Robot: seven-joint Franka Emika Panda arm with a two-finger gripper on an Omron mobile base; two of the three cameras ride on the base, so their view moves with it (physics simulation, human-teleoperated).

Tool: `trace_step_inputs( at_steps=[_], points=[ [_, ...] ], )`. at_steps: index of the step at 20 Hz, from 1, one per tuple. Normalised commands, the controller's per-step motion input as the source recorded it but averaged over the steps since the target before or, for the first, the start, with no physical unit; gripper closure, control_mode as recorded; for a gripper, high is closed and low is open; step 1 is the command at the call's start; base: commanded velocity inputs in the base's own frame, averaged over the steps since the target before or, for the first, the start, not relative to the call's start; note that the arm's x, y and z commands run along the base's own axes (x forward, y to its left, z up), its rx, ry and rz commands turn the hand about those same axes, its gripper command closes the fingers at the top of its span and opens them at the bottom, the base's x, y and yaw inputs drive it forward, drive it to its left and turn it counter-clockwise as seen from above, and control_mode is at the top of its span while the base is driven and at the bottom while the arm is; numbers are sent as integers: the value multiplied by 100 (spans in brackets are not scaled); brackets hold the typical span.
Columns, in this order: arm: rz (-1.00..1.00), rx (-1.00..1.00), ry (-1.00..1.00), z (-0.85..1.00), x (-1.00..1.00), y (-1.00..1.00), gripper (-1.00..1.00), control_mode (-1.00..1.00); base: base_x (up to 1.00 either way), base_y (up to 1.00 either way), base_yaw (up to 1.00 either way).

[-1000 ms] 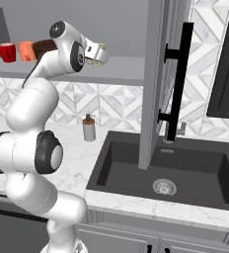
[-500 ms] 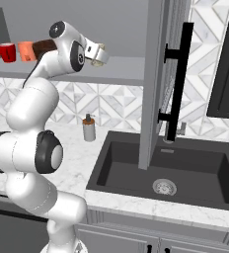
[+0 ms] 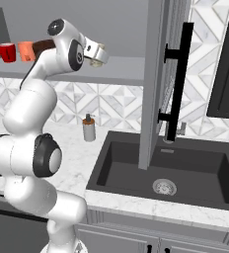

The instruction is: Gather all objects into one cabinet and sort the glasses and bowls to opposite sides.

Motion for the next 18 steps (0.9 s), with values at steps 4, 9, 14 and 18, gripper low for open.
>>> trace_step_inputs(
  at_steps=[4, 9, 14, 18],
  points=[
    [7, 0, 0, 11, -50, 0, 100, -100, 0, 0, 0],
    [8, 0, 1, 8, -39, 2, 100, -100, 0, 0, 0],
    [10, 0, 0, 1, -26, 27, 100, -100, 0, 0, 0],
    [12, 0, 2, 1, -15, 49, 100, -100, 0, 0, 0]
  ],
)
